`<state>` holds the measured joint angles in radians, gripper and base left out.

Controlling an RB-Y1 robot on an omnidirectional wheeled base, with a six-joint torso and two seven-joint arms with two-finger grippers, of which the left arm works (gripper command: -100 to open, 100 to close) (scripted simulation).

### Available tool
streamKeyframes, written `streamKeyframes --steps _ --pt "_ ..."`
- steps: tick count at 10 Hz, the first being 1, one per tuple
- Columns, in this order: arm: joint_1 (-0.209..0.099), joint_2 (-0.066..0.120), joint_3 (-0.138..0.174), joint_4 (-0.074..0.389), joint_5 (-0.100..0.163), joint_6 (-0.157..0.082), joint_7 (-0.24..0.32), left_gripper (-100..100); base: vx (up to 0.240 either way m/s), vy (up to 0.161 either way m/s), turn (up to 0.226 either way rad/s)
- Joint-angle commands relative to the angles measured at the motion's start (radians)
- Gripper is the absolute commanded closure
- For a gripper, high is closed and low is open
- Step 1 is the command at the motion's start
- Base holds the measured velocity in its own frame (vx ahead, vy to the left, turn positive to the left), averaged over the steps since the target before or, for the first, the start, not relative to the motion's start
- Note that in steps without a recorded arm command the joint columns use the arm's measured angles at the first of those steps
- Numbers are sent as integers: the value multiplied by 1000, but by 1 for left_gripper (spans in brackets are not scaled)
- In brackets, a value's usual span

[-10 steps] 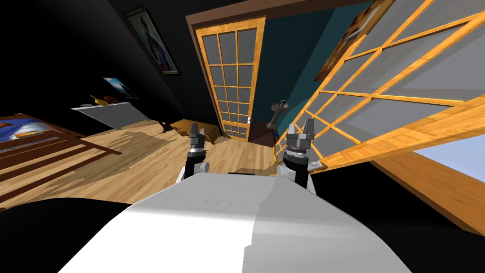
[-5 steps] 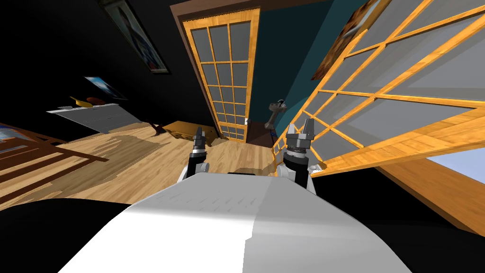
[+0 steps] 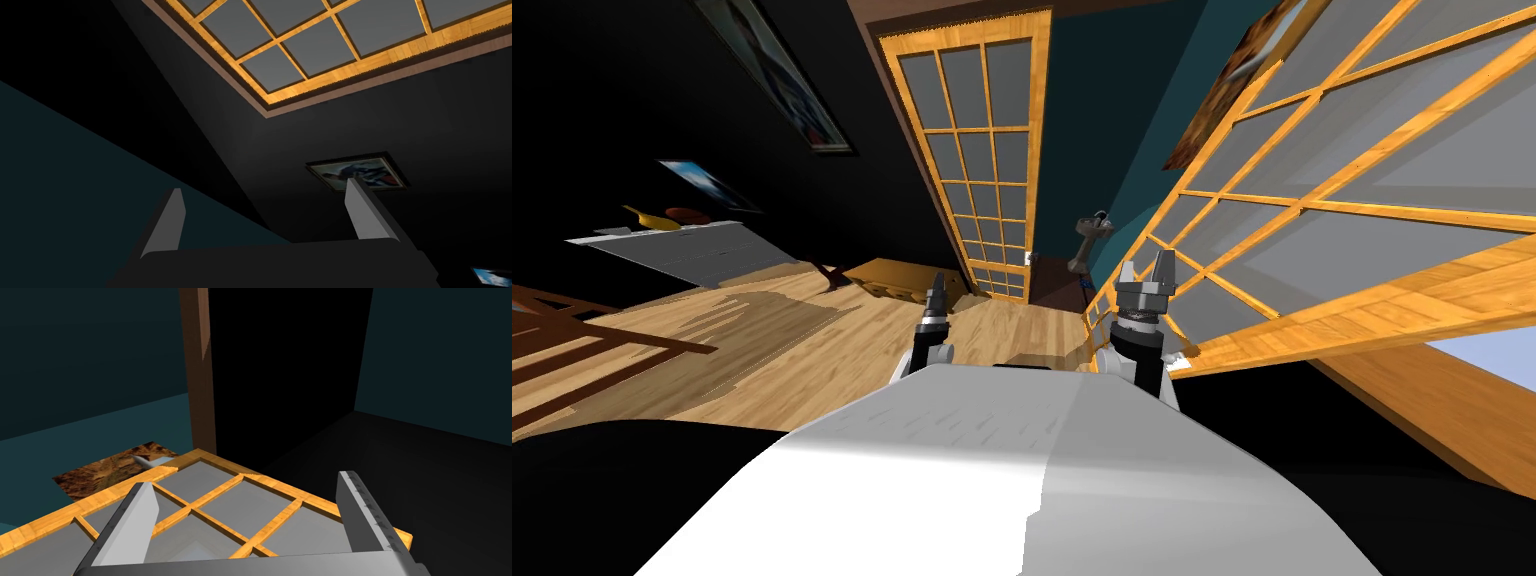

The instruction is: Pull the door open

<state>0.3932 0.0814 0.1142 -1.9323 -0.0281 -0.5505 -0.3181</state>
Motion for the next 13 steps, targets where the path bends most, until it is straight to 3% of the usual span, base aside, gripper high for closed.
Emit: streamKeyframes --steps 1,13 --pt "-5 2 4 26 -8 -7 -29 -100 97 -25 -57" --pt "-62 17 49 263 -65 -70 -247 -100 103 -33 -60"
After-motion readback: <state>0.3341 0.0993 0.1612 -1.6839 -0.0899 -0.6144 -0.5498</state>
